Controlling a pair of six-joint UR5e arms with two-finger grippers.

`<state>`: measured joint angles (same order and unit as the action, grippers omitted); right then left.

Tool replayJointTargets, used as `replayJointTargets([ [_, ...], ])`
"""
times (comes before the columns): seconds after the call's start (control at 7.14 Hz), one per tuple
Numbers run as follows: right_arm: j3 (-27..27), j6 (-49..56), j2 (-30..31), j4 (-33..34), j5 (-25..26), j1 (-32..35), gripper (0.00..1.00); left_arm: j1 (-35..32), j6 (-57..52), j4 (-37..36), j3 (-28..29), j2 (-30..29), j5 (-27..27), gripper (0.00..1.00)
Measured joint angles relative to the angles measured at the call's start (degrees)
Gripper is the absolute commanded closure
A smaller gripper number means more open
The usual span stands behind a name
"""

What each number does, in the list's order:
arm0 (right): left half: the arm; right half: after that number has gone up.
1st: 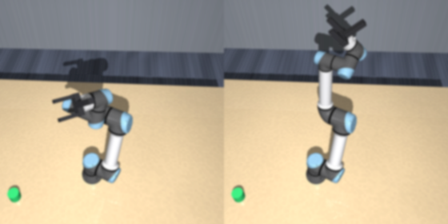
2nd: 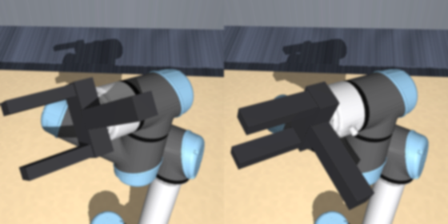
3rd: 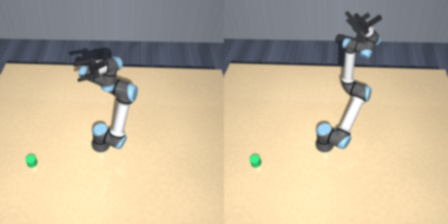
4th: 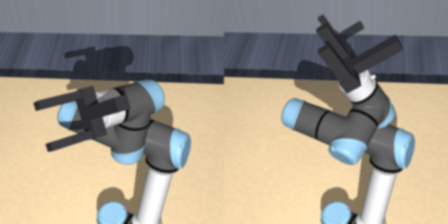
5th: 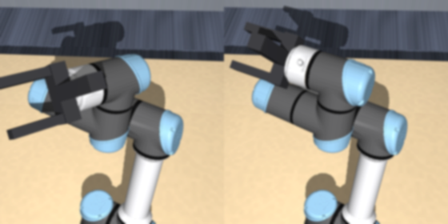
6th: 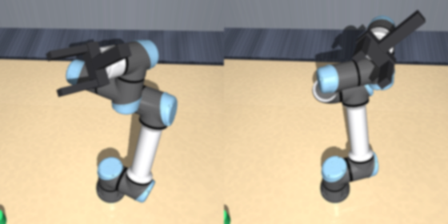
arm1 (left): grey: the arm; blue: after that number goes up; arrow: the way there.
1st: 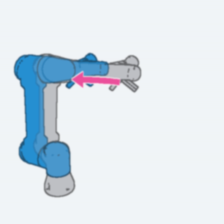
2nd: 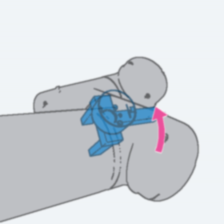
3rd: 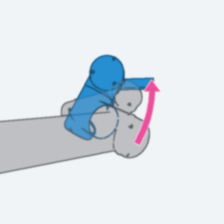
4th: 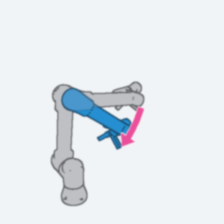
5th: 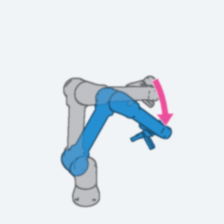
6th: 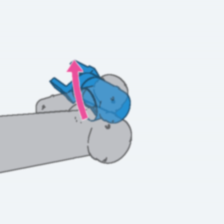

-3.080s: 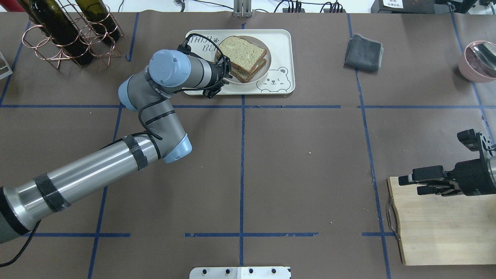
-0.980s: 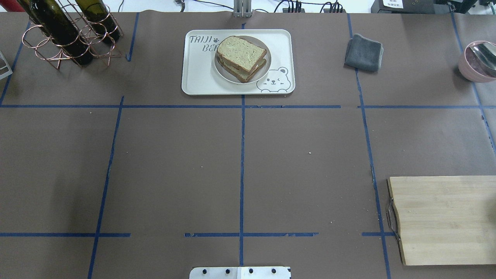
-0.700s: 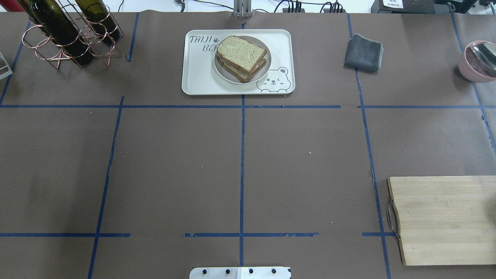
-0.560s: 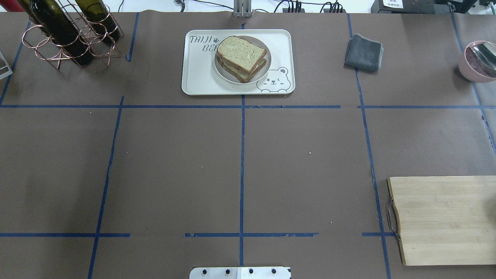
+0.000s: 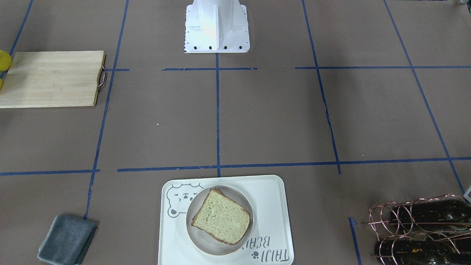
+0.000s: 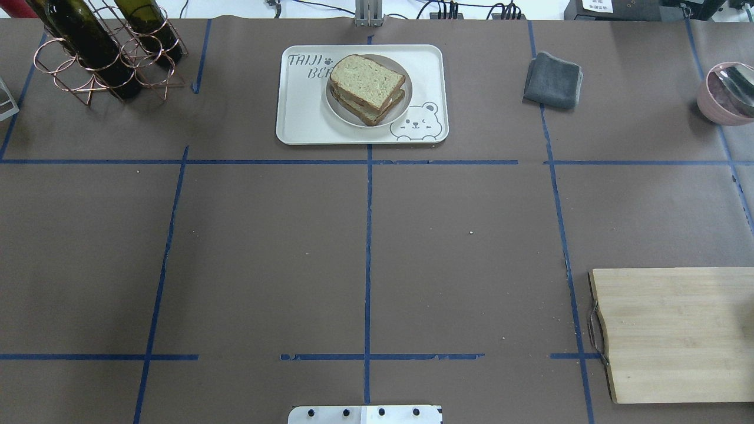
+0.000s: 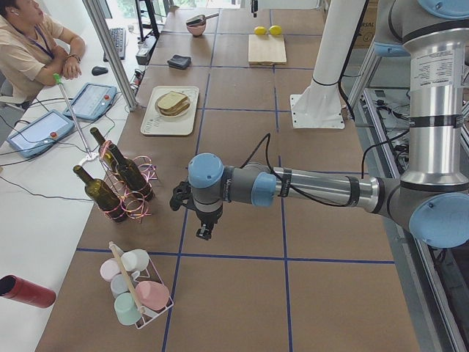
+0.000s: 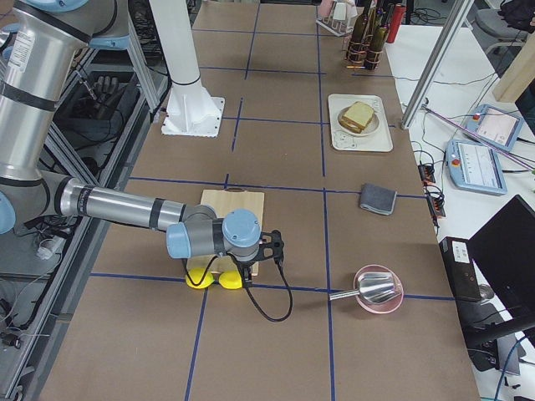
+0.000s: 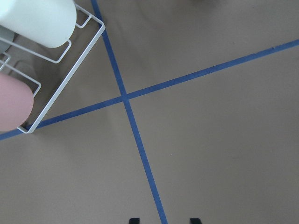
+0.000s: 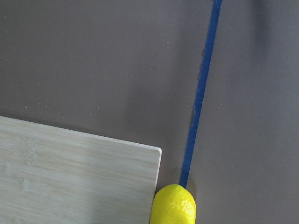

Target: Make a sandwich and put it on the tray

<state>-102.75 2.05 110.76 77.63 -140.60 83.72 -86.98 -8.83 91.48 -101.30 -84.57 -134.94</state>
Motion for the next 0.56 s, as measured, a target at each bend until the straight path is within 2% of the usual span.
replayJointTargets([
  [0.28,-4.6,7.9,-3.2,14.2,0.9,4.3,0.00,-0.4,-0.1,-0.2,-0.2,1.1,-2.2,0.00],
  [0.56,-7.5,9.9,-4.0,19.4,2.3,6.0,0.00,-0.5,0.0,-0.2,-0.6,2.0,-3.6,0.00],
])
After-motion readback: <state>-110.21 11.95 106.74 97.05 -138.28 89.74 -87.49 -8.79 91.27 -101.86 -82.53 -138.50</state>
